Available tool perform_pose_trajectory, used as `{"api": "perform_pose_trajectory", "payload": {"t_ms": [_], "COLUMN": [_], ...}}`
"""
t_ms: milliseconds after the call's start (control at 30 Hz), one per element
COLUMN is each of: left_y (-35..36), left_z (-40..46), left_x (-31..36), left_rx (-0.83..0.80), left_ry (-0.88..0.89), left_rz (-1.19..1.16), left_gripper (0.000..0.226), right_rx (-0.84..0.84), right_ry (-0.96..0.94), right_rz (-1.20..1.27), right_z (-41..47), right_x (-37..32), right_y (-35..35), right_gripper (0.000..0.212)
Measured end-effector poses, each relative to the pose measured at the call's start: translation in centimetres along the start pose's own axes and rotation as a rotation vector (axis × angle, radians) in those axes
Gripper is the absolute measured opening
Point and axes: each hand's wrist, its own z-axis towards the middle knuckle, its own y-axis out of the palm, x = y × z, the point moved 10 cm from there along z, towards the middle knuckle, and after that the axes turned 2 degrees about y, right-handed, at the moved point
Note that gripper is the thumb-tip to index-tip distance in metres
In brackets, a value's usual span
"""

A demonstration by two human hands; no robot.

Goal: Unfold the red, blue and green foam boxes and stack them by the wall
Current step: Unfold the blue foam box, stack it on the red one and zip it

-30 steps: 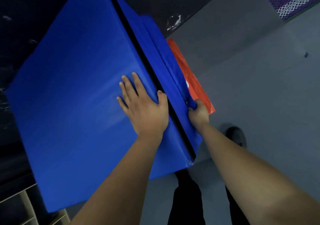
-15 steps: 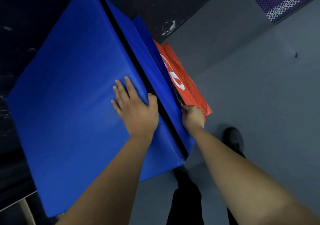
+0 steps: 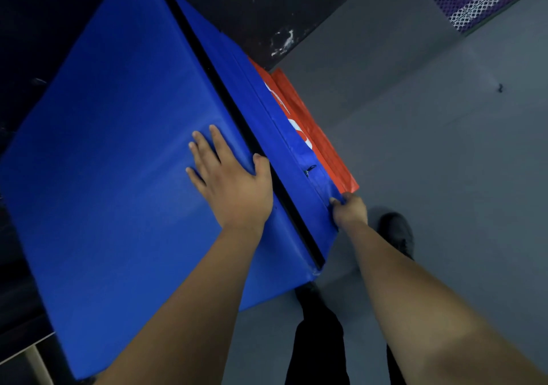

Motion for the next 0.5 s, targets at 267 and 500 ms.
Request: {"api": "perform_pose_trajectory", "payload": {"t_ms": [267, 500], "left_y": [0.1, 0.3], "left_z": [-0.2, -0.5], "left_x": [0.1, 0.2], "left_rx": [0.033, 0.021], "left_ry": [0.009, 0.010], "left_rz": [0.039, 0.057], "left_gripper": [0.084, 0.084], "right_rx": [0.208, -0.037], "right_ry": [-0.063, -0.068], "right_rz": [-0.221, -0.233], "right_z": [-0.4, -3.0], "right_x": [-0.4, -1.2], "right_y": [-0.9, 1.2], "right_gripper": [0.023, 0.043]}}
